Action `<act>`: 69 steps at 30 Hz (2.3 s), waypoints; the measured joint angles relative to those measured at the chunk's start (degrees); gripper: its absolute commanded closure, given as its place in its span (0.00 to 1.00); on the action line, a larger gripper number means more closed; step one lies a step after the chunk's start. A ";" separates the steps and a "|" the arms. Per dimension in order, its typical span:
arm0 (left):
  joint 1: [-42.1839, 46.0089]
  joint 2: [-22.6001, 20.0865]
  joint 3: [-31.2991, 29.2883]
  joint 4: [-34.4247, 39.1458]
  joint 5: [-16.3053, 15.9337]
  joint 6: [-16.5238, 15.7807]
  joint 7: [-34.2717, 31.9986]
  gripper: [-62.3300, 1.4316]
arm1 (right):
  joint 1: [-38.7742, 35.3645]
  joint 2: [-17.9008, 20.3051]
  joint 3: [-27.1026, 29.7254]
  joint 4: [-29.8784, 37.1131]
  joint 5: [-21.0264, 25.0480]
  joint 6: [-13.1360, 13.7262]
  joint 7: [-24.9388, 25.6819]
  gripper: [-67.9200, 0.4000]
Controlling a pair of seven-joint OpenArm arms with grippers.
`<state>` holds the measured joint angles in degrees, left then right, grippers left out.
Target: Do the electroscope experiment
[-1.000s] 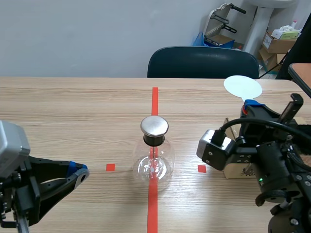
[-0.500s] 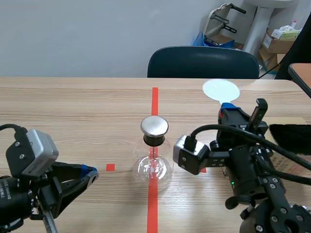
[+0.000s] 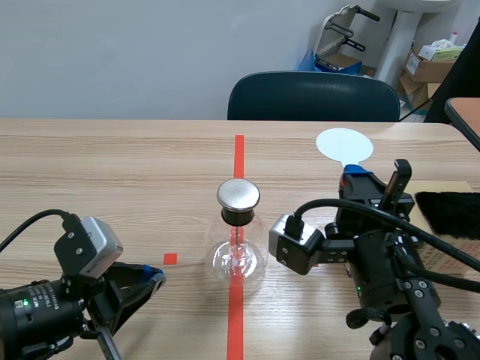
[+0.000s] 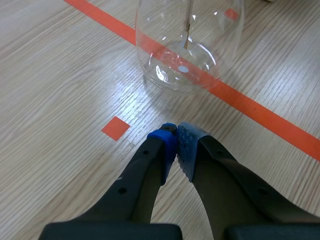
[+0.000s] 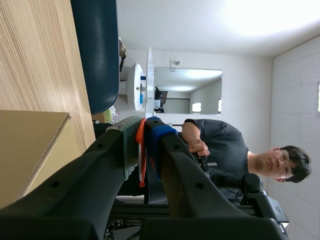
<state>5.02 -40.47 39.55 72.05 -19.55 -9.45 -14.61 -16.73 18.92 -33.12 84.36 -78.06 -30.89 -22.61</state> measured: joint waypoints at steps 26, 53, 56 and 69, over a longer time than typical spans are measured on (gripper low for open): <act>-4.70 4.26 2.71 -3.74 0.00 0.02 0.00 0.95 | -0.02 0.00 0.00 0.00 0.00 0.46 0.00 0.98; -4.72 4.26 2.71 -3.74 0.00 0.04 0.00 0.95 | -0.15 0.00 0.00 0.00 0.00 0.48 0.00 0.98; -4.72 4.26 2.71 -3.74 0.00 0.04 0.00 0.95 | -0.15 0.00 0.00 0.00 0.00 0.48 0.00 0.98; -4.72 4.26 2.71 -3.74 0.00 0.04 0.00 0.95 | -0.15 0.00 0.00 0.00 0.00 0.48 0.00 0.98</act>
<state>0.30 -36.21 42.26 68.31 -19.55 -9.41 -14.61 -16.88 18.92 -33.12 84.36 -78.06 -30.41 -22.61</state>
